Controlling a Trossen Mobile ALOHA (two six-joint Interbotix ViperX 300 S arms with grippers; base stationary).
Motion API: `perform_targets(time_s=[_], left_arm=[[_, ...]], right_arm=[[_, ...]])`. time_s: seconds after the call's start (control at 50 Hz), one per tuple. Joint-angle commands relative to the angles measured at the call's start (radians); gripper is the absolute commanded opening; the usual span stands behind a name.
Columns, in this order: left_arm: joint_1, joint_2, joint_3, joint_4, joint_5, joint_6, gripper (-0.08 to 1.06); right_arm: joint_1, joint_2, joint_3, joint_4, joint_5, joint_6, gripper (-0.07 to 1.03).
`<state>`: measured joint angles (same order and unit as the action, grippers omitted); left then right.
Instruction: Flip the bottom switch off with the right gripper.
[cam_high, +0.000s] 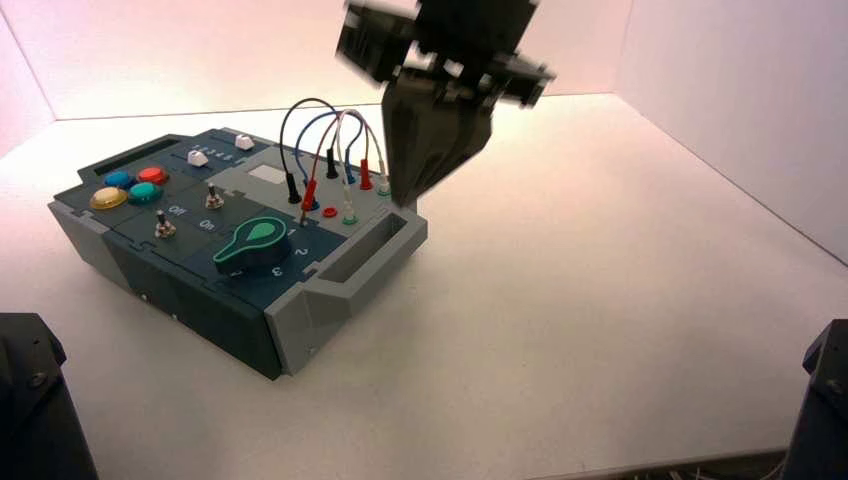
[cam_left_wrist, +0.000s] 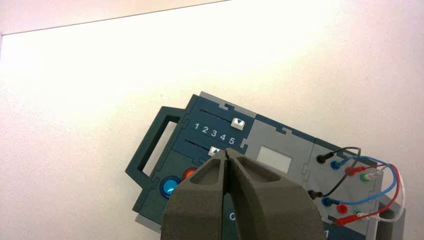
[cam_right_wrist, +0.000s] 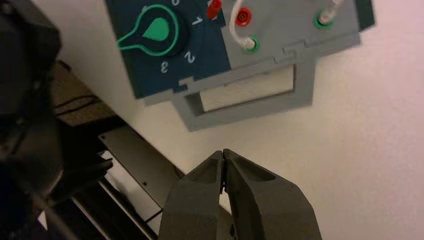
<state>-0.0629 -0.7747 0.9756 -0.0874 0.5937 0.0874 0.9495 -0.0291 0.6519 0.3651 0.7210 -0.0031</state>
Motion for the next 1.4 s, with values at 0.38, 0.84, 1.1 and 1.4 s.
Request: perform_targets(time_s=[0.38, 0.84, 1.1, 1.4], left_arm=[[0.002, 0.0, -0.026, 0.0, -0.018, 0.003, -0.03], [0.002, -0.018, -0.026, -0.003, -0.028, 0.003, -0.03], [0.002, -0.025, -0.026, -0.003, -0.035, 0.003, -0.03], [0.002, -0.025, -0.026, -0.003, -0.038, 0.003, -0.03]], right_arm=[[-0.008, 0.11, -0.152, 0.005, 0.08, -0.005, -0.02], [-0.029, 0.222, -0.186, -0.075, 0.046, -0.012, -0.02], [-0.046, 0.262, -0.21, -0.107, 0.017, -0.012, -0.02], [-0.092, 0.311, -0.213, -0.155, 0.015, -0.008, -0.02]])
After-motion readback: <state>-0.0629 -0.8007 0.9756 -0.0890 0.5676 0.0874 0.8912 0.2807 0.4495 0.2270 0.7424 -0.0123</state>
